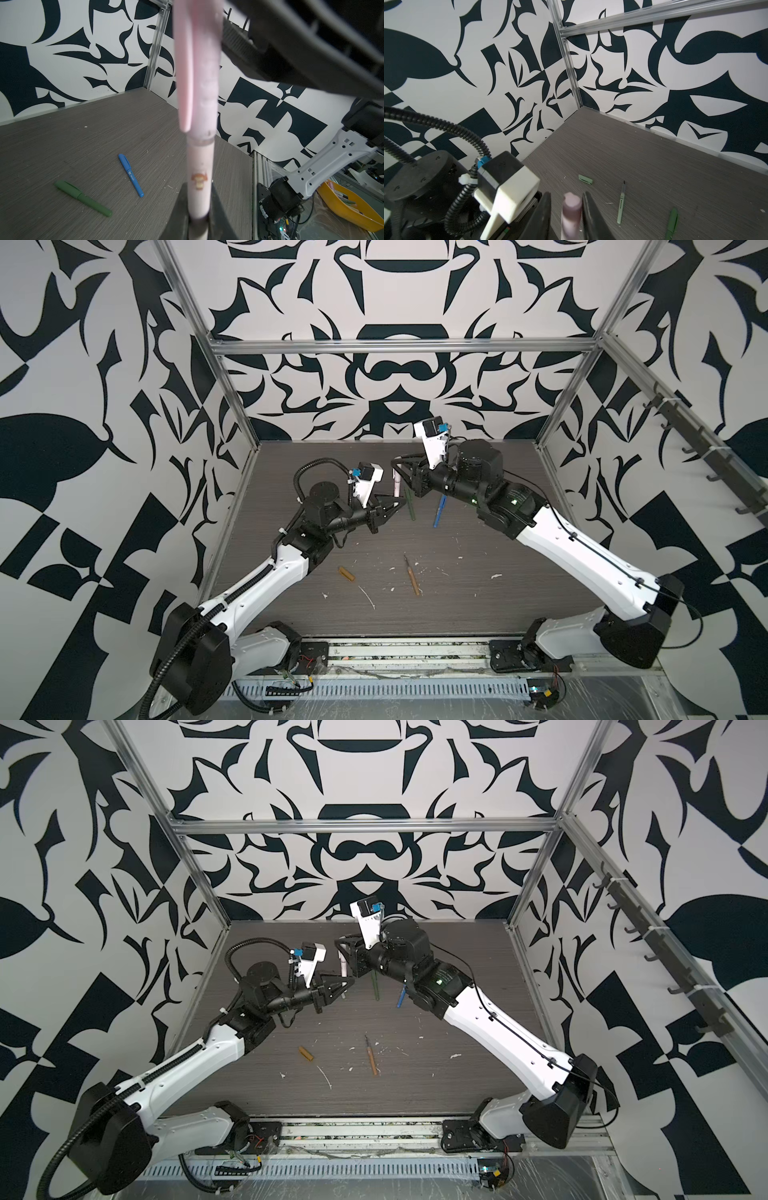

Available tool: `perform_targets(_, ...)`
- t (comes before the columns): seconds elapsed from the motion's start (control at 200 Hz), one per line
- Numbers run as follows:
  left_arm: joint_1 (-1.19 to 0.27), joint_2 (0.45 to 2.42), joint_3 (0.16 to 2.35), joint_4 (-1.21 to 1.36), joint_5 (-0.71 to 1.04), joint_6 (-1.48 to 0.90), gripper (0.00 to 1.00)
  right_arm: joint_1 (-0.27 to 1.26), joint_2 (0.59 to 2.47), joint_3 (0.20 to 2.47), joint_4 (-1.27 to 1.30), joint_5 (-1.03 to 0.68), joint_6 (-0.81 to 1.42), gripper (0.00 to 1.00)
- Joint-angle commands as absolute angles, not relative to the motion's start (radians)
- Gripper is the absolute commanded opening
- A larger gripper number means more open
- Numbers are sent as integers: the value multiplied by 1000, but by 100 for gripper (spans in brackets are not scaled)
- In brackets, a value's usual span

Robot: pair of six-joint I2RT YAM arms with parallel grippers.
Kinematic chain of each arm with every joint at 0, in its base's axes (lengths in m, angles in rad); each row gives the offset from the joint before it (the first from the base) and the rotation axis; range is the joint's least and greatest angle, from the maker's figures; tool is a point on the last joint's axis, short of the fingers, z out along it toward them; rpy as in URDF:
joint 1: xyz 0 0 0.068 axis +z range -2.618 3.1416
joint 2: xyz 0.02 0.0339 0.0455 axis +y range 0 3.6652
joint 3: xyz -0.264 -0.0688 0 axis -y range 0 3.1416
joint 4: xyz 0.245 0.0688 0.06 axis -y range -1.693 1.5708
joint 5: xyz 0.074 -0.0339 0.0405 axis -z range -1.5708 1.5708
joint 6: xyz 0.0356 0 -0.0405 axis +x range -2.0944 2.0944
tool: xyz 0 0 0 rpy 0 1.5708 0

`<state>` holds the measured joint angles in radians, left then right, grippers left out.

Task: Insert the pens into the pen caps
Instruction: 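Push the pink cap down with the right gripper while the left holds the pen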

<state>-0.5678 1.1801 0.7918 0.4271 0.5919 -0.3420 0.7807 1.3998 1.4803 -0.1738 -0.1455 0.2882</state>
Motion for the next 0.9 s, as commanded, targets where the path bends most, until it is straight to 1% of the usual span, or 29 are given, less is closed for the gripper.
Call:
perform_targets(0.0, -570, 1157, 826, 442, 606, -330, 0, 781, 1393, 1528, -177, -166, 284, 25)
perform_targets(0.075, -571, 1155, 825, 442, 605, -331, 0, 781, 1392, 1523, -172, -163, 293, 24)
perform_targets(0.15, -571, 1156, 824, 442, 604, -331, 0, 781, 1382, 1511, -157, -164, 294, 13)
perform_targets(0.23, -570, 1154, 823, 443, 606, -332, 0, 781, 1372, 1494, -144, -172, 305, 5)
perform_targets(0.315, -570, 1145, 823, 452, 606, -340, 0, 781, 1368, 1469, -133, -220, 316, 0)
perform_targets(0.47, -568, 1117, 826, 467, 550, -346, 0, 784, 1328, 1350, -74, -247, 339, 0)
perform_targets(0.66, -565, 1127, 938, 432, 523, -364, 0, 785, 1273, 1224, -39, -245, 335, 0)
perform_targets(0.895, -564, 1146, 1006, 462, 481, -373, 0, 785, 1246, 1091, 11, -263, 359, 0)
